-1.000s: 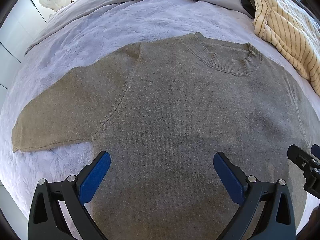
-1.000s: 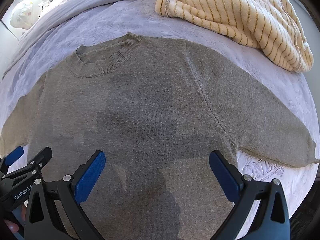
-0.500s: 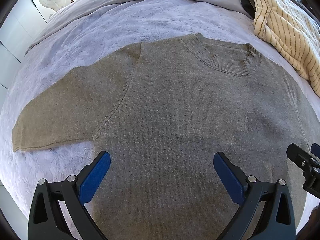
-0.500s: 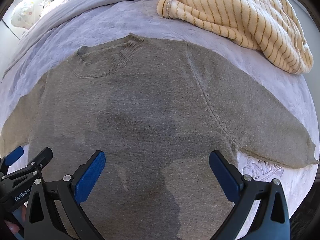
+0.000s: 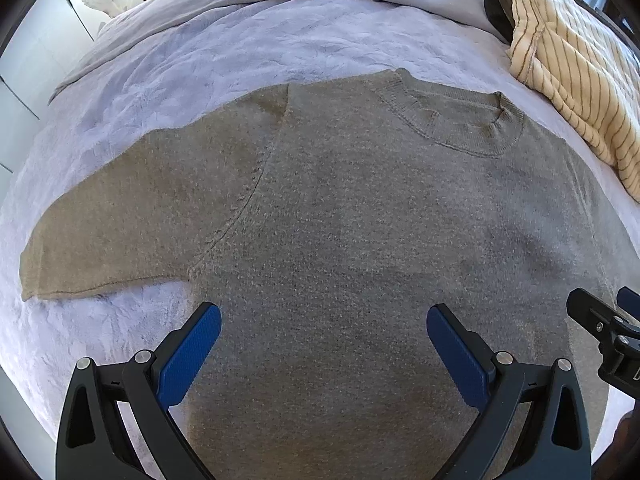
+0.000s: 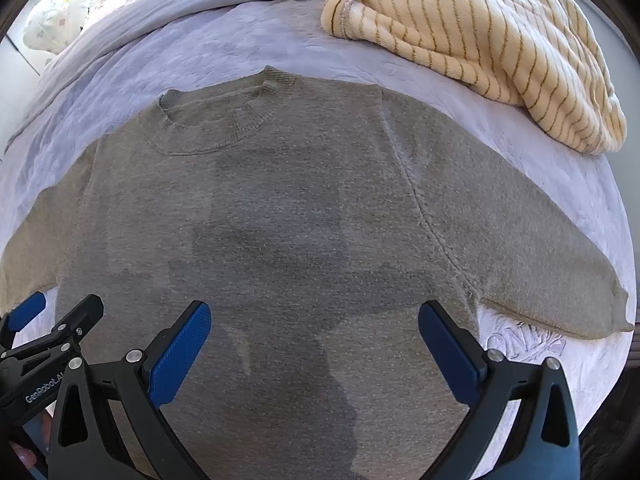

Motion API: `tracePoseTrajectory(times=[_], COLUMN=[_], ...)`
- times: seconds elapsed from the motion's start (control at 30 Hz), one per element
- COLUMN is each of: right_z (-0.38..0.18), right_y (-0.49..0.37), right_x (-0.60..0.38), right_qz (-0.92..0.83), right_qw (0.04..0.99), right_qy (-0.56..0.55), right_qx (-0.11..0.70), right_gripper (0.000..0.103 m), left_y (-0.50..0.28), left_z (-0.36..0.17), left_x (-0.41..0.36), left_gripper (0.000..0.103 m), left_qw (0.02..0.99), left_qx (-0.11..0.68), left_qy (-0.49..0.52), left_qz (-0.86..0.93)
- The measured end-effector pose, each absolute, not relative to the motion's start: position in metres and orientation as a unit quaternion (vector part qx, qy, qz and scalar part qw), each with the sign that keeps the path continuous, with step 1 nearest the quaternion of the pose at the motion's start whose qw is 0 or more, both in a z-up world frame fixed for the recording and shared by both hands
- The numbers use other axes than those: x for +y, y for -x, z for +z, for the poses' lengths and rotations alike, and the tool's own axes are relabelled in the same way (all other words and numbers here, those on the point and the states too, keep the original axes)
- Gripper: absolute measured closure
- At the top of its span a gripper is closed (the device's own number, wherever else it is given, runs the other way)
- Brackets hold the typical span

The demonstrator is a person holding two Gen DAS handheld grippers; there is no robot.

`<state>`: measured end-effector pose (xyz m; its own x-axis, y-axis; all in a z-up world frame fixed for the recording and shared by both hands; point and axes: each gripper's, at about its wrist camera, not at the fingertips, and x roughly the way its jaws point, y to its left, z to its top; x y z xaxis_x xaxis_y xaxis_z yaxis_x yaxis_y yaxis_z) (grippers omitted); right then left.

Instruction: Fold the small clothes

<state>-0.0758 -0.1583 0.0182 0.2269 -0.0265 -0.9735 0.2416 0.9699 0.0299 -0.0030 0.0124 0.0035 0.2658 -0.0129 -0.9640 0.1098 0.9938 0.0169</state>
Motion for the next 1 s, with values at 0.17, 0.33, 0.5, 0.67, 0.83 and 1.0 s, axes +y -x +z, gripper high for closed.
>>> tracePoseTrajectory(times=[0.17, 0.33, 0.5, 0.67, 0.83, 1.0], right_z=[0.019, 0.023, 0.026, 0.024, 0.023, 0.021], right_y=[0.073, 0.07, 0.066, 0.061, 0.061, 0.063], right_x=[-0.15, -0.137, -0.109, -0.062, -0.008, 0.031], right_qz=[-0.084, -0.064, -0.031, 0.023, 0.062, 0.087], right_qw=[0.777, 0.785, 0.794, 0.788, 0.783, 0.774], right_qy=[-0.079, -0.09, -0.097, -0.087, -0.052, -0.036], right_qx=[0.618, 0.61, 0.599, 0.608, 0.617, 0.626], right_gripper=[0.0, 0.0, 0.0, 0.0, 0.0, 0.0], left_y=[0.004, 0.003, 0.005, 0.011, 0.018, 0.021], left_z=[0.003, 0.003, 0.002, -0.003, -0.009, -0.028], left_x=[0.023, 0.049, 0.099, 0.176, 0.277, 0.373], left_gripper=[0.0, 0.0, 0.0, 0.0, 0.0, 0.0], left_qw=[0.802, 0.808, 0.814, 0.825, 0.839, 0.831], left_qx=[0.595, 0.588, 0.579, 0.562, 0.526, 0.495], left_qy=[-0.04, -0.007, 0.028, 0.06, 0.106, 0.207], left_qz=[-0.029, -0.031, -0.019, 0.019, 0.091, 0.149])
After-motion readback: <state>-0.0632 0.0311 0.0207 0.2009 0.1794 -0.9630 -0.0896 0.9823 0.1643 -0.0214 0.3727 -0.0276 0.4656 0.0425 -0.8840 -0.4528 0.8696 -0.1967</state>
